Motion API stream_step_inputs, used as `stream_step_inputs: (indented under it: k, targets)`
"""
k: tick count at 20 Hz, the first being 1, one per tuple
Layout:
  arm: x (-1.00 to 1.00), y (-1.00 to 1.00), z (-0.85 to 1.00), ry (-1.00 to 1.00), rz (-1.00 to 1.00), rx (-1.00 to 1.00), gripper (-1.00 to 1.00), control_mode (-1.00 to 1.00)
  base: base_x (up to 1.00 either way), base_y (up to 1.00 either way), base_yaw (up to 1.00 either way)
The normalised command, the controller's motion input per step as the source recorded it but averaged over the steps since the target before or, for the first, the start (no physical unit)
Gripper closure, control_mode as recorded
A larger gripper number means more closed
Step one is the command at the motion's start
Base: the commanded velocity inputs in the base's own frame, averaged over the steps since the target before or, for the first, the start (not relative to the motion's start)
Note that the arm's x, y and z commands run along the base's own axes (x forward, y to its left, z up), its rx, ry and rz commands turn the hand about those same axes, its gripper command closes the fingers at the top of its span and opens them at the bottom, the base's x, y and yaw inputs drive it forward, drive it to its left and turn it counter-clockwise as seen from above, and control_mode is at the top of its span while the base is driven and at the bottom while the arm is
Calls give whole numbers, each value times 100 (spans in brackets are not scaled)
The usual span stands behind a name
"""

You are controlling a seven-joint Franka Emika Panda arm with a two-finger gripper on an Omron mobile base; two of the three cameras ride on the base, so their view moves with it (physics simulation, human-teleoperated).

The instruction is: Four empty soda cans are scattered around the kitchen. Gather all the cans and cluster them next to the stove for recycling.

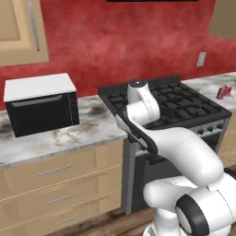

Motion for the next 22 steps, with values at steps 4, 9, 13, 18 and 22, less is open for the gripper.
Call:
stream_step_inputs:
  k: [4,9,13,18,22]
  targets:
    - [0,0,0,0,0,0,100,100,15,-59,2]
    - [0,0,0,0,0,0,100,100,18,-56,4]
    - [0,0,0,0,0,0,100,100,19,-57,3]
    - [0,0,0,0,0,0,100,100,20,-58,2]
    - [0,0,0,0,0,0,100,100,21,-57,3]
